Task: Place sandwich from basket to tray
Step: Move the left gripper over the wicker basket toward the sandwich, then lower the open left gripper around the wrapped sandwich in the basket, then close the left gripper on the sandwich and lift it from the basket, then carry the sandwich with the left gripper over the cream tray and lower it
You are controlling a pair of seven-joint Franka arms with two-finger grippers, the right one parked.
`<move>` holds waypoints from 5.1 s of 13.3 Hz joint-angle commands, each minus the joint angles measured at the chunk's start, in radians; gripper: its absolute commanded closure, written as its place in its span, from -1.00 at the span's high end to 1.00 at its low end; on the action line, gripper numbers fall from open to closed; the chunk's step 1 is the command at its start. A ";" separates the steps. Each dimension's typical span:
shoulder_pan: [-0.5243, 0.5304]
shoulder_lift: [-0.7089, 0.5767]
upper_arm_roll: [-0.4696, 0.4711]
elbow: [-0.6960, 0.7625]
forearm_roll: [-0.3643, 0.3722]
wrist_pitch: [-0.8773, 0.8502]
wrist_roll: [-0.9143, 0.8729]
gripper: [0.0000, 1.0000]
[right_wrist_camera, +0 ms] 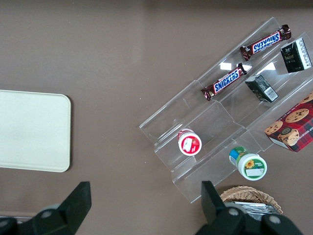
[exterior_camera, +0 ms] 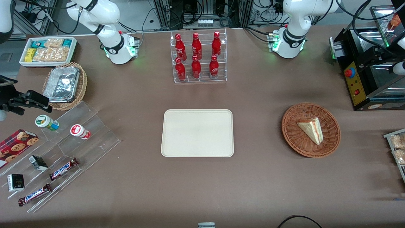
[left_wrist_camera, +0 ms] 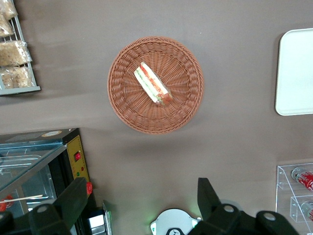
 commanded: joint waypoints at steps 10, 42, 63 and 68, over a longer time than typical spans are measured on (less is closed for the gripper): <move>0.014 0.215 0.033 -0.005 0.017 0.060 -0.303 1.00; -0.040 0.269 0.030 -0.781 0.057 1.157 -0.790 0.92; -0.544 0.228 0.023 -0.356 0.016 0.660 -0.876 -1.00; -0.696 0.460 0.023 -0.154 -0.038 0.699 -0.880 -0.95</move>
